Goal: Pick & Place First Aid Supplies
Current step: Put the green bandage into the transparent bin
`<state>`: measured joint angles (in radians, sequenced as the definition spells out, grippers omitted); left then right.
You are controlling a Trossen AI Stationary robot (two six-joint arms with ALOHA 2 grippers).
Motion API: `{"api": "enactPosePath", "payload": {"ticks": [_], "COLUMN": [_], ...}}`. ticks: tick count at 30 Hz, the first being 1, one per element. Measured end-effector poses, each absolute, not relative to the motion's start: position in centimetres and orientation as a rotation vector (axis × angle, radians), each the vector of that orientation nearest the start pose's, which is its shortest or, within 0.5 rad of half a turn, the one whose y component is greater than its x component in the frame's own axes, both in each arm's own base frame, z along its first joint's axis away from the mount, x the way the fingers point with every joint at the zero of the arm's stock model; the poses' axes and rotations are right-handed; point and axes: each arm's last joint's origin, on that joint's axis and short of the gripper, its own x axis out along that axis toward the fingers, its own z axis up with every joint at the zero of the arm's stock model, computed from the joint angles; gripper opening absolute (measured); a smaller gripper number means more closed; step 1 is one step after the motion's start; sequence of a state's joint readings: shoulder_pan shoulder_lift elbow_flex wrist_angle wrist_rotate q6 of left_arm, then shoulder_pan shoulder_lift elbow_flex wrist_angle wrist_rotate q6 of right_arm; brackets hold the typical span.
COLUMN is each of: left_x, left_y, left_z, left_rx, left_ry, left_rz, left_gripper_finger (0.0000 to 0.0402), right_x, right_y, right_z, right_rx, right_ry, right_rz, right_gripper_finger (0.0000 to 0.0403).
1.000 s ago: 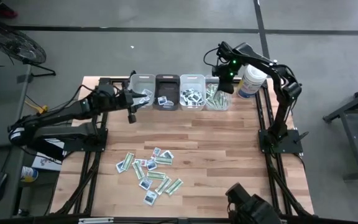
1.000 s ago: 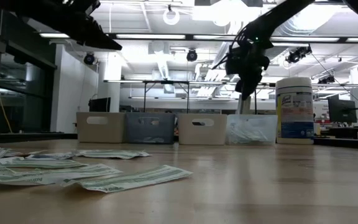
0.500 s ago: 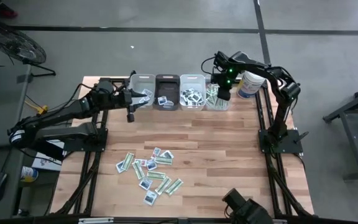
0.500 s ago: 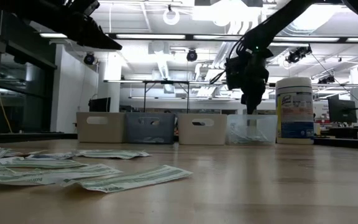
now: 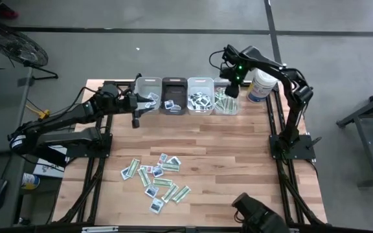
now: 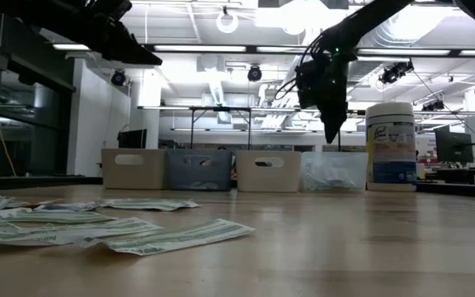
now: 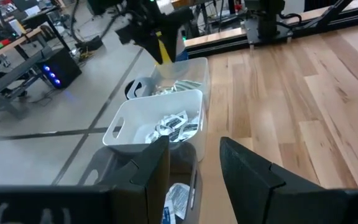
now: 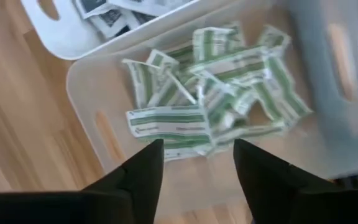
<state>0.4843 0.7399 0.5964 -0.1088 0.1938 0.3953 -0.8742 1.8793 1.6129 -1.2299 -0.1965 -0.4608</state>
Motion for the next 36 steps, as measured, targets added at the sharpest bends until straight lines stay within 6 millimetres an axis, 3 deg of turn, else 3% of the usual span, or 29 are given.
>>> {"api": "enactPosePath", "payload": {"ticks": [8,20,29,36], "left_x": [15.1,15.0,15.8,15.2], "left_y": [7.2,6.5,3.6,1.4], "left_z": [27.4,26.2,25.0,23.8], "left_rx": [0.273,0.215,0.202,0.135], "left_ry": [0.360,0.468,0.603,0.759], "left_rz": [0.193,0.102,0.034,-0.014], "left_gripper_finger": [0.0137,0.0137,0.0137,0.0137], "right_x": [23.9,24.7,22.7,21.2], "right_y": [-26.7,-22.4,-18.2,-14.6], "right_z": [28.3,31.7,29.5,28.4], "right_rx": [0.427,0.375,0.364,0.344], "right_ry": [1.325,1.228,1.093,0.995], "right_rz": [-0.209,-0.145,-0.175,-0.193], "right_gripper_finger": [0.0190,0.0187,0.0187,0.0188]}}
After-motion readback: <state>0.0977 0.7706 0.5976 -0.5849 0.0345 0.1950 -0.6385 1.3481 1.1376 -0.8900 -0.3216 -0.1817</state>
